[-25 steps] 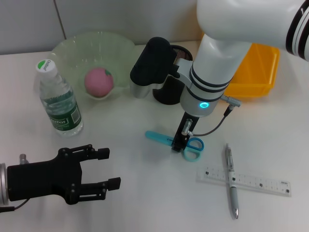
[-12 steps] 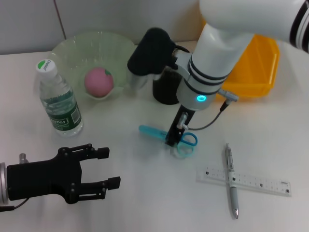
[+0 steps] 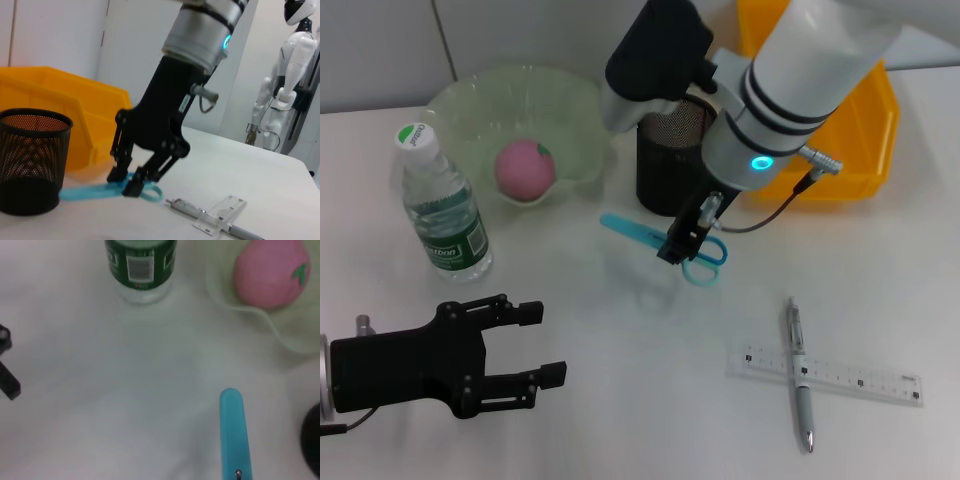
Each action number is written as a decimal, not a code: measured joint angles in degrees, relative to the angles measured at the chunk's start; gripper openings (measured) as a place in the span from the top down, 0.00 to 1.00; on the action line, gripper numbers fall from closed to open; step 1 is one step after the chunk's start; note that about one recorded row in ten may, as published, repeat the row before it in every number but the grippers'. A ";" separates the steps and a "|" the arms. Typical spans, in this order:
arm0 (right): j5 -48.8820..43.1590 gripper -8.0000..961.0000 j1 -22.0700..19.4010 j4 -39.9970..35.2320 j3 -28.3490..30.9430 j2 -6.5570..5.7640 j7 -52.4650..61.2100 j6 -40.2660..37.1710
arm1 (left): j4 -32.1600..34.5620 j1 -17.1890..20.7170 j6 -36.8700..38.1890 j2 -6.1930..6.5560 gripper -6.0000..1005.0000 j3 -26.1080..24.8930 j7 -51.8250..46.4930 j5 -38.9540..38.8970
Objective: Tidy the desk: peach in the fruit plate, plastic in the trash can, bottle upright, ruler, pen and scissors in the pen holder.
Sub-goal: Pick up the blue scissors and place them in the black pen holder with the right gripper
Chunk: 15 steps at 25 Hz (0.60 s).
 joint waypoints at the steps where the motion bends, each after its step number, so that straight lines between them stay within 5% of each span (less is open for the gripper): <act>1: 0.00 0.72 0.00 0.00 0.00 0.00 0.00 0.00 | 0.00 0.00 0.01 0.00 0.20 -0.01 0.11 0.00; 15: -12.74 0.71 -3.77 -22.90 -0.41 0.34 -0.63 -8.63 | 0.00 0.00 -0.18 -0.25 0.20 -0.11 0.59 0.00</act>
